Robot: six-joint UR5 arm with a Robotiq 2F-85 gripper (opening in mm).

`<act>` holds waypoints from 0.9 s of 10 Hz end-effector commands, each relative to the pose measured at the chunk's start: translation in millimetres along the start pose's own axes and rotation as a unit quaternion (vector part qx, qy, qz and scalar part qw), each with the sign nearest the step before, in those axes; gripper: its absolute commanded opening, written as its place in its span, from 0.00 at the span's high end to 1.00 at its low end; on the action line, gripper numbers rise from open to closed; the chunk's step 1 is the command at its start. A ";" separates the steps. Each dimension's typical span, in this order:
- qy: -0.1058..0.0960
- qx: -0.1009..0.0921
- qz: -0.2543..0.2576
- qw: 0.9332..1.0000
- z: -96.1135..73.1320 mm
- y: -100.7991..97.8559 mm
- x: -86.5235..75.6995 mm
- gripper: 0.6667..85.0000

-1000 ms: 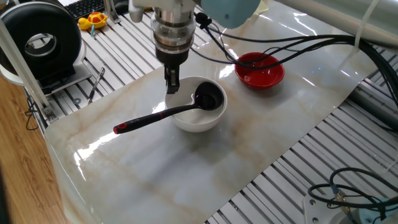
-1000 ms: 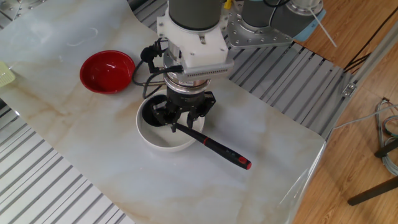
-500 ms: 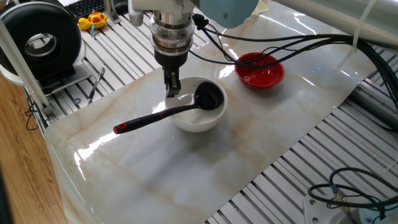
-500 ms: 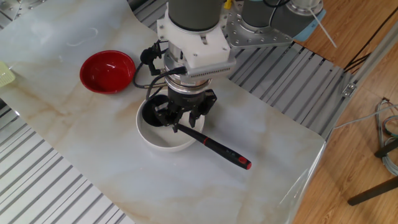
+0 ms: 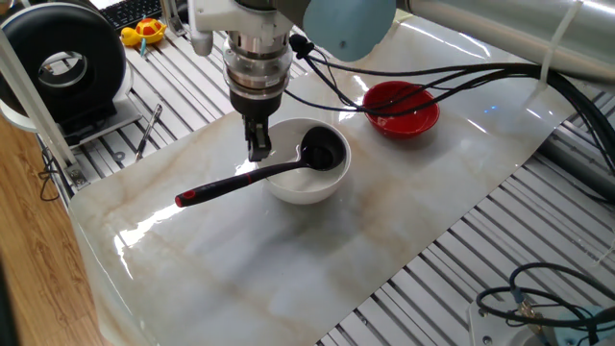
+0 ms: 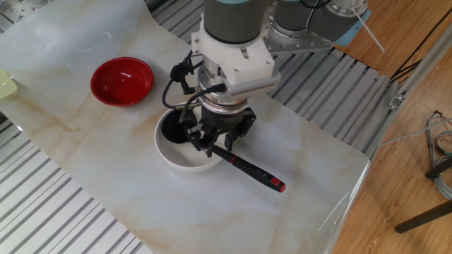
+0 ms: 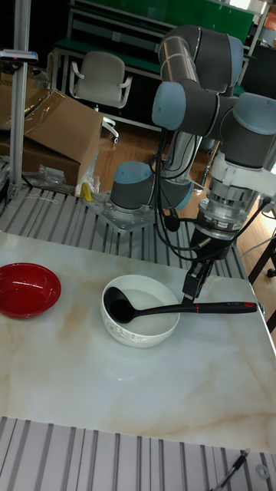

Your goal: Scoop water with a large spoon from one bowl to another

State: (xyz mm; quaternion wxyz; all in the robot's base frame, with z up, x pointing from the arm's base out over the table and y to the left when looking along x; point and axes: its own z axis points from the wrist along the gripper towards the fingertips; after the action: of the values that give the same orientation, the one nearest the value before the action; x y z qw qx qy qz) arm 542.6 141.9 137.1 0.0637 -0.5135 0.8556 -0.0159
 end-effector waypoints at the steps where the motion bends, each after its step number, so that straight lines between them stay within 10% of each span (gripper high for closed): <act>1: -0.014 -0.020 -0.025 0.999 -5.4 7.8 -2.5 0.49; 9: -0.005 -0.012 -0.074 0.997 0.5 13.6 -8.8 0.49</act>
State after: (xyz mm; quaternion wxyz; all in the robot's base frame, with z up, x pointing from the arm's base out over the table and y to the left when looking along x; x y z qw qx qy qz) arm 535.3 155.2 132.3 0.0609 -0.5620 0.8248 -0.0112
